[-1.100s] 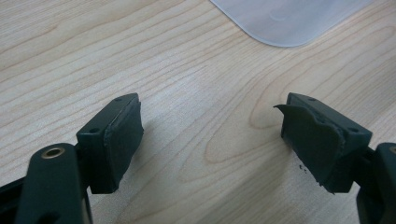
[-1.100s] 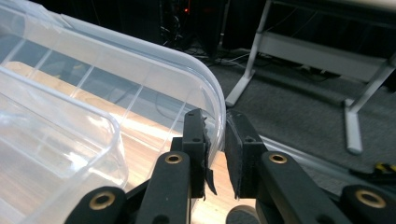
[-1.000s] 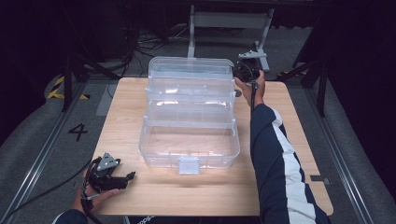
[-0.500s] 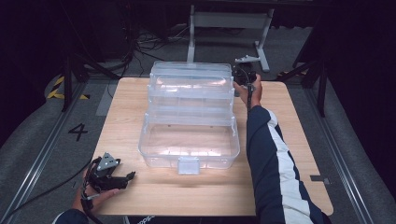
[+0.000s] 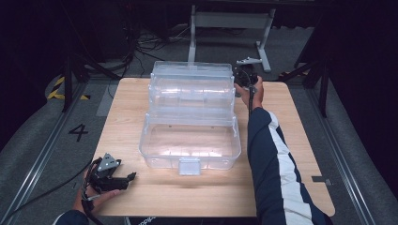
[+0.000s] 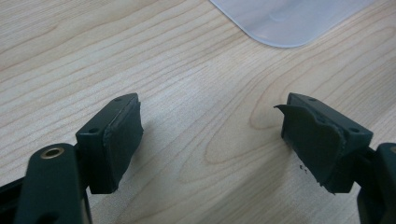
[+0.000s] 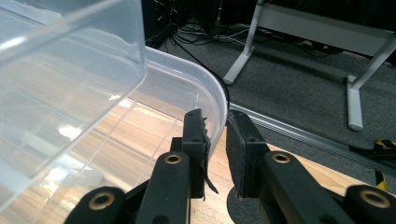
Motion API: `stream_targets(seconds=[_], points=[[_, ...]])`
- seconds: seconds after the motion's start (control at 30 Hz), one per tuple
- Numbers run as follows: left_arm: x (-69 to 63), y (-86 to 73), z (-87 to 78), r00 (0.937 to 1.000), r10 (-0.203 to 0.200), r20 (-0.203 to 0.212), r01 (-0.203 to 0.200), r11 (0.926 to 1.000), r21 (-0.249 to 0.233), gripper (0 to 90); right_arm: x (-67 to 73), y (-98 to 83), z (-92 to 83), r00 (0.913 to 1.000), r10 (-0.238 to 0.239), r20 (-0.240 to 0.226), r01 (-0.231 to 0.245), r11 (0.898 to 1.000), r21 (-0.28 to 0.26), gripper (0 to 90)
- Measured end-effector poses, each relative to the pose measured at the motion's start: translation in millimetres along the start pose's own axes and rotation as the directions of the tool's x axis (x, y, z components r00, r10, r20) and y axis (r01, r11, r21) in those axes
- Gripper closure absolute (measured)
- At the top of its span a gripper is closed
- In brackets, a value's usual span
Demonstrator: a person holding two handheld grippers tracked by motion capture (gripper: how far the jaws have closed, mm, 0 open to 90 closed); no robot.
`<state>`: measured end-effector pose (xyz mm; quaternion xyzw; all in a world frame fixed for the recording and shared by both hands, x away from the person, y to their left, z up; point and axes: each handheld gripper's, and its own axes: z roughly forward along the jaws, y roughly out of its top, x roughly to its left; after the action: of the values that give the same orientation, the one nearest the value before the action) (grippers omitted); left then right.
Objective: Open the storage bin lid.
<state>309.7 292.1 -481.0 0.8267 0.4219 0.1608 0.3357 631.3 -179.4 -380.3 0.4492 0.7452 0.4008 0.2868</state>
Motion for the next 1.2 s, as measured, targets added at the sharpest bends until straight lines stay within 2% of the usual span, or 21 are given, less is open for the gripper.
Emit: stream_targets(seconds=[0.1,0.17,0.27,0.43,0.6,0.7,1.0,1.03,1.13,1.2], points=[[0.0,0.0,0.0,1.0,0.0,0.0,0.0,1.0,0.0,20.9,0.2,1.4,-1.3,0.9999,-0.011,0.003,0.011,1.0,0.003,78.9],[0.0,0.0,0.0,1.0,0.0,0.0,0.0,1.0,0.0,20.9,-1.3,3.4,-4.2,1.0,-0.007,0.0,0.007,1.0,-0.014,76.6],[-0.1,-0.1,0.4,1.0,-0.001,-0.002,0.001,1.0,-0.004,20.9,-2.3,7.6,-10.1,0.9997,-0.026,0.003,0.026,0.999,-0.023,75.3],[0.0,0.0,0.2,1.0,0.002,-0.002,-0.002,1.0,-0.003,20.9,-4.1,15.2,-25.1,0.9995,-0.031,0.001,0.031,0.998,-0.053,72.0],[0.2,0.0,0.3,1.0,0.003,-0.003,-0.003,1.0,-0.003,20.9,-1.7,19.8,-35.5,0.9986,-0.054,-0.001,0.054,0.997,-0.064,70.4],[0.7,0.1,0.0,0.9999,0.011,-0.004,-0.011,0.9999,0.001,20.9,1.7,22.5,-47.8,0.9968,-0.08,-0.011,0.079,0.994,-0.08,69.2],[0.8,0.1,0.0,0.9999,0.012,-0.005,-0.012,0.9999,0.001,20.9,6.5,18.9,-66.2,0.993,-0.113,-0.032,0.11,0.99,-0.087,66.6],[0.7,0.2,0.2,0.9999,0.011,-0.006,-0.011,0.9999,0.0,20.9,7.2,17.7,-70.5,0.9923,-0.119,-0.036,0.115,0.99,-0.087,66.5],[0.6,0.3,0.4,0.9999,0.01,-0.006,-0.01,0.9999,-0.001,20.8,8.1,16.5,-83.3,0.9947,-0.095,-0.04,0.091,0.991,-0.097,66.1],[0.4,0.0,0.7,0.9999,0.009,-0.007,-0.009,0.9999,-0.006,20.7,9.5,17.5,-92.4,0.993,-0.114,-0.033,0.11,0.989,-0.098,65.8]])
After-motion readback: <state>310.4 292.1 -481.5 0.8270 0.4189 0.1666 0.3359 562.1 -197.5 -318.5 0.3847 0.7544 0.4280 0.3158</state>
